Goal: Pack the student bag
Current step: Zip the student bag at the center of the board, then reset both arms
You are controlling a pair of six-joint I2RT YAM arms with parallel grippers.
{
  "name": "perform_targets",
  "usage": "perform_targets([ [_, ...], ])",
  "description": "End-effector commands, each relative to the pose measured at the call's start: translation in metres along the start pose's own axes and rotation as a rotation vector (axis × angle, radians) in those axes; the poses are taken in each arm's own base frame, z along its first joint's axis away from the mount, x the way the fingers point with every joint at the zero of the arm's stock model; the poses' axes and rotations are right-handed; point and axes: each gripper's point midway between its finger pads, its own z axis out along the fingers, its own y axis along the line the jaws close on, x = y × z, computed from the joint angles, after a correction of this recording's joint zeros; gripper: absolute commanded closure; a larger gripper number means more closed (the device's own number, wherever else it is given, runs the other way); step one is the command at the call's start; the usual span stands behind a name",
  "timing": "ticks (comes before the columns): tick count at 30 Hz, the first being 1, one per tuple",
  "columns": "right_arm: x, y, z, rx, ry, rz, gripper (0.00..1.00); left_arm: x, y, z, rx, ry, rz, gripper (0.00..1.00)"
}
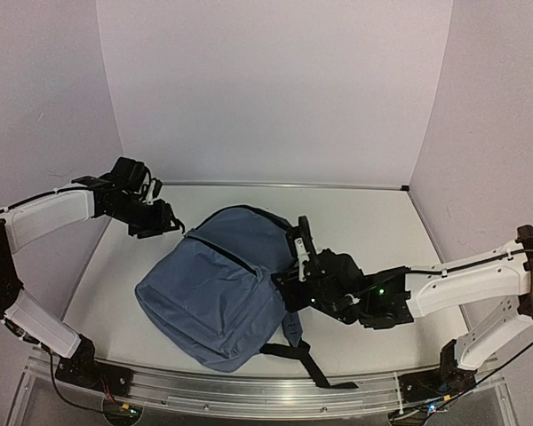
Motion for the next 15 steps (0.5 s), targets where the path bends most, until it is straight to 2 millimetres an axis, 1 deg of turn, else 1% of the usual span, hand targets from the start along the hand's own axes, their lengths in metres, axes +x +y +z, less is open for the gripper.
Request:
perform_targets([
  [1, -0.024, 0.002, -0.011, 0.006, -0.019, -0.039, 0.47, -0.032, -0.03, -0.024, 0.13, -0.155, 0.087, 0.24],
  [2, -0.03, 0.0, -0.012, 0.011, -0.026, -0.038, 0.38, -0.034, -0.029, -0.025, 0.129, -0.162, 0.086, 0.18],
  [4, -0.04, -0.009, -0.013, 0.017, -0.031, -0.02, 0.25, -0.04, -0.019, -0.025, 0.116, -0.172, 0.058, 0.1],
  [6, -0.051, -0.028, -0.01, 0.024, -0.028, 0.018, 0.17, -0.047, -0.006, -0.026, 0.107, -0.186, 0.023, 0.06],
  [7, -0.052, -0.035, -0.008, 0.005, -0.015, 0.037, 0.12, -0.052, 0.003, -0.027, 0.099, -0.198, -0.004, 0.04],
  [9, -0.059, -0.07, 0.0, 0.036, -0.004, 0.09, 0.07, -0.059, 0.018, -0.029, 0.095, -0.227, -0.045, 0.03],
  [11, -0.059, -0.107, 0.006, 0.083, 0.013, 0.133, 0.03, -0.066, 0.037, -0.033, 0.08, -0.265, -0.088, 0.01],
  [12, -0.056, -0.122, 0.008, 0.106, 0.023, 0.148, 0.02, -0.07, 0.047, -0.038, 0.068, -0.288, -0.113, 0.0],
  [14, -0.056, -0.167, 0.008, 0.186, 0.026, 0.198, 0.02, -0.076, 0.067, -0.047, 0.047, -0.338, -0.152, 0.0],
  [15, -0.055, -0.186, 0.006, 0.218, 0.026, 0.219, 0.02, -0.078, 0.078, -0.053, 0.032, -0.367, -0.167, 0.0],
])
